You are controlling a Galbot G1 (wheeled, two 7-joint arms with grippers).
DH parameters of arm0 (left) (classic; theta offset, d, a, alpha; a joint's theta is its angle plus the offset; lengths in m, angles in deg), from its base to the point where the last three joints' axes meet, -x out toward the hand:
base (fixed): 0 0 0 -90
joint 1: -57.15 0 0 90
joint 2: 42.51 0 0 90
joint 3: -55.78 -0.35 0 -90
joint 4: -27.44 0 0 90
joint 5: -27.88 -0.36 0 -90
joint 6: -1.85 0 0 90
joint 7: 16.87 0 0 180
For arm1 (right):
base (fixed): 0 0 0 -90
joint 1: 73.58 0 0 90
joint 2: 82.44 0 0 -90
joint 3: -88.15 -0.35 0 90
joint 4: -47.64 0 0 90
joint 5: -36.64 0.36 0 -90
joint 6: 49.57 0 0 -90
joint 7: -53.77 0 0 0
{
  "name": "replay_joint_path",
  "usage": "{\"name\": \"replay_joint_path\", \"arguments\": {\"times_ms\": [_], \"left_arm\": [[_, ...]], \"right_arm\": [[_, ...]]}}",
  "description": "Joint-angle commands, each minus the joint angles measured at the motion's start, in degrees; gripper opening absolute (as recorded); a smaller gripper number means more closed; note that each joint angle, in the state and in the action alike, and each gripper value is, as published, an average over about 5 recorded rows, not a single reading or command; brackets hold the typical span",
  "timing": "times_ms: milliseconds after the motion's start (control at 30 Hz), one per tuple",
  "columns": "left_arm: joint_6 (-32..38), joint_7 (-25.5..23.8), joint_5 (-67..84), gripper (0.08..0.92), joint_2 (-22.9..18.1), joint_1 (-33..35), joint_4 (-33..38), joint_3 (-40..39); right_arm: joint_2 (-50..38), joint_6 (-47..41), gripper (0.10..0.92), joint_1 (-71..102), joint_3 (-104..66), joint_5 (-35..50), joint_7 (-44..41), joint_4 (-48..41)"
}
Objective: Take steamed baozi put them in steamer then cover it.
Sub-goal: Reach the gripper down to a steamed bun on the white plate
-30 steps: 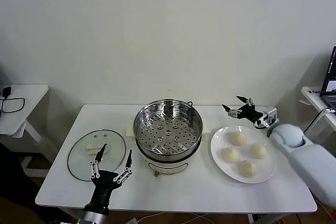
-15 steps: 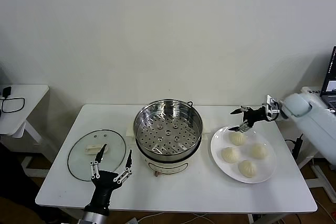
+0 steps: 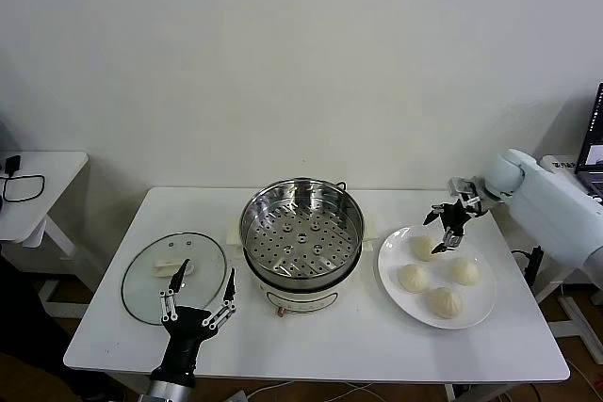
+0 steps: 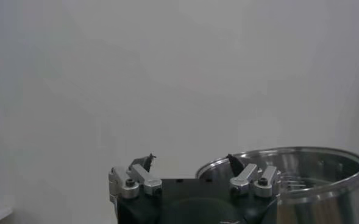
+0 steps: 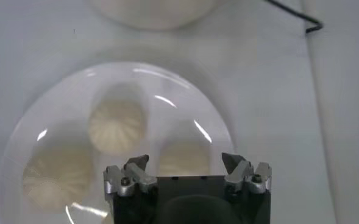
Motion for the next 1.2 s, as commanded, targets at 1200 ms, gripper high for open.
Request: {"name": "replay_joint_path", "arguments": {"times_ms": [1200], "left_arm": [[-0.3,1.0,0.0,0.823,-0.1,-0.4,0.0,0.4]], "right_arm": [[3.8,2.8,0.679,1.1,1.1,-6.9,4.8,-1.9]]}}
